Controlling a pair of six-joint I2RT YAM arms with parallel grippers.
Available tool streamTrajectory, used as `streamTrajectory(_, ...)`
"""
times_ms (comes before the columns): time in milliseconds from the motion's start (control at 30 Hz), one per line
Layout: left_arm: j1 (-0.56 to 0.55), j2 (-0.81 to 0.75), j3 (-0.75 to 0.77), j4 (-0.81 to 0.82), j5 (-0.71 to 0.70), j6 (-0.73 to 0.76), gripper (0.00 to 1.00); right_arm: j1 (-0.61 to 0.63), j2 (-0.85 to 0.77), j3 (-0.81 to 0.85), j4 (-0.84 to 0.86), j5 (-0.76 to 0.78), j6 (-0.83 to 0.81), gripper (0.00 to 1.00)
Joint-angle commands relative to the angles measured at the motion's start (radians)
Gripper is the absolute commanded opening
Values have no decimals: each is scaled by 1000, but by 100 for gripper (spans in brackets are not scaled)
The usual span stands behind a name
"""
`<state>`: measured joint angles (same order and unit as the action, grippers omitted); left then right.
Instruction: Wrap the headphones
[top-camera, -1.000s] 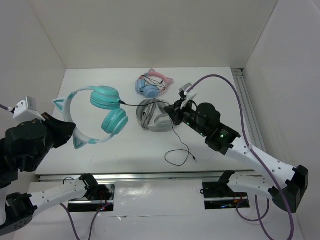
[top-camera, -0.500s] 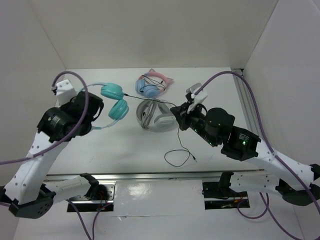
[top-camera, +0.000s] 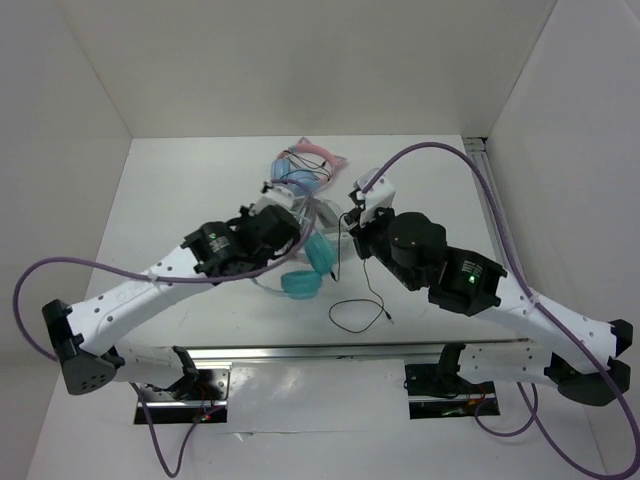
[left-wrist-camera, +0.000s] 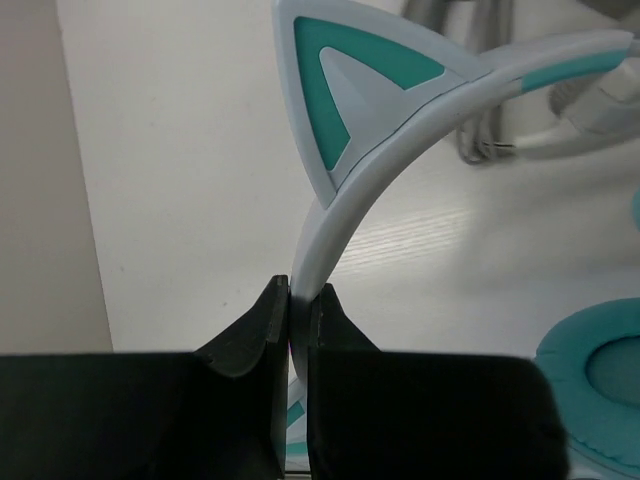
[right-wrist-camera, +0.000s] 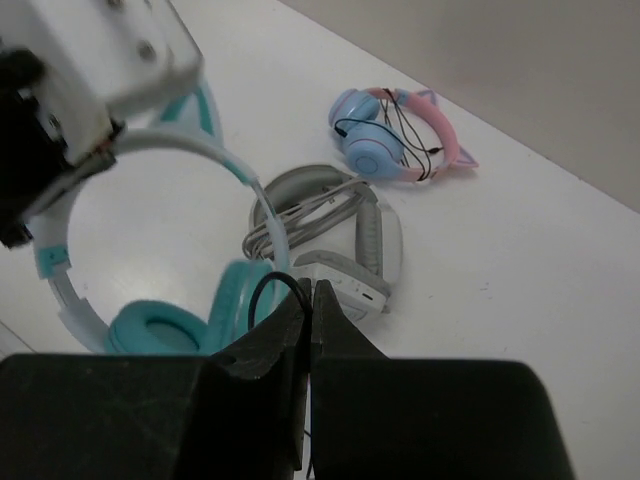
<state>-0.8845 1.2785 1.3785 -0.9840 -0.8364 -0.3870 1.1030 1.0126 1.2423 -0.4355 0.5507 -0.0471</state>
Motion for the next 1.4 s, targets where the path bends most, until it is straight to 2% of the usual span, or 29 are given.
streamTrajectory(0,-131,18,7,119,20,141,0,9,15,39,21,-63,-40,0)
streamTrajectory(67,-175,18,-18,152,43,189,0,9,15,29,21,-72,-49,0)
streamTrajectory(200,-241,-59,-73,244,198,269,0,9,6,19,21,-72,-50,0)
streamTrajectory(300,-254,-128,-96,266,243,300,0,9,26,9,21,-61,-50,0)
streamTrajectory(467,-263,-215,-96,257,347,318,0,20,26,-27,61,46,-40,0)
streamTrajectory(667,-263,-298,-96,266,482,339,0,38,81,-27,50,55,-30,0)
streamTrajectory(967,-263,-255,-73,240,460,329,0,98,104,0,61,87,-30,0)
streamTrajectory(1100,-263,-333,-93,292,500,320,0,98,130,-21,40,112,-20,0)
streamTrajectory(1200,-263,-424,-102,340,551,320,0,58,106,-81,99,74,-10,0)
streamTrajectory(1367,-263,-484,-73,311,576,301,0,18,95,-103,130,25,9,0)
